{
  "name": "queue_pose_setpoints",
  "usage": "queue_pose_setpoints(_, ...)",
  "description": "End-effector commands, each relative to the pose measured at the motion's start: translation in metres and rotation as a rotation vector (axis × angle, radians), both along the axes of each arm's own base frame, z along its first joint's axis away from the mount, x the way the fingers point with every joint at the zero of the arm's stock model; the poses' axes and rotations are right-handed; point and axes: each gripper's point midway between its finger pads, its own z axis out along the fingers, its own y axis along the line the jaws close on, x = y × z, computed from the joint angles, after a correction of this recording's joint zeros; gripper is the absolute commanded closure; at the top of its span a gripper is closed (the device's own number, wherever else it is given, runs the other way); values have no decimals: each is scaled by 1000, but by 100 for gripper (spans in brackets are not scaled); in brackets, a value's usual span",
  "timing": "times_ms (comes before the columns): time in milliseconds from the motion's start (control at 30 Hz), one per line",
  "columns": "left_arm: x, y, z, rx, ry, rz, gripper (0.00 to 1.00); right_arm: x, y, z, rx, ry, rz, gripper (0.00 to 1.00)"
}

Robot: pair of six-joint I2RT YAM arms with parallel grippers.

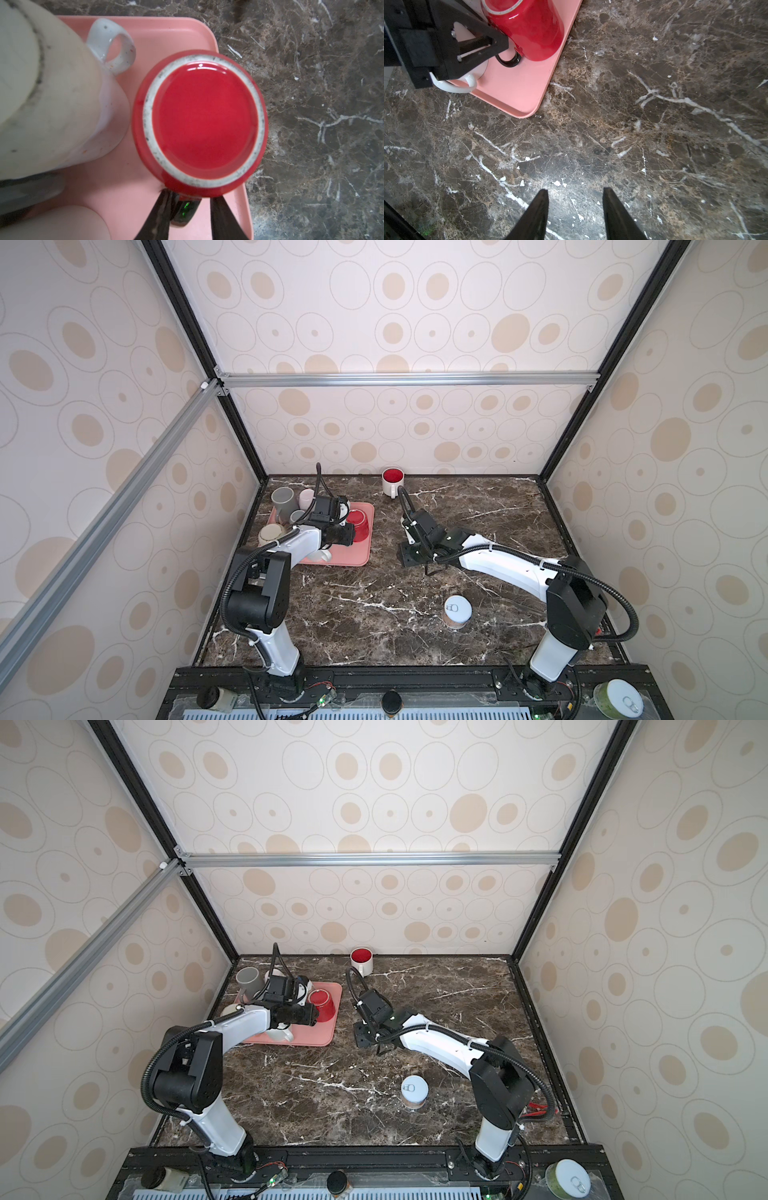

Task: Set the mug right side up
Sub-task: 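Lower the left gripper and grasp the red mug's handle, then lift the red mug off the tray with the left gripper, tilting it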

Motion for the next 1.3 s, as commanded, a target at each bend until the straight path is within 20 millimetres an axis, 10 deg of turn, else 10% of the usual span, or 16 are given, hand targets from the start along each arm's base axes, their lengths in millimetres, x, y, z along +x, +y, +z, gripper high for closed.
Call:
queue_pose_setpoints(0, 13, 1, 6, 32, -29, 13, 72, 2, -4, -3, -10, 4, -12, 54)
queue_pose_setpoints(700, 7, -6, 31, 30, -120, 13, 100, 6, -15, 22, 74, -83, -90, 54)
queue_pose_setpoints(1267, -19, -45, 166, -424, -444, -42, 100, 18, -26, 80, 460, -164, -236, 55)
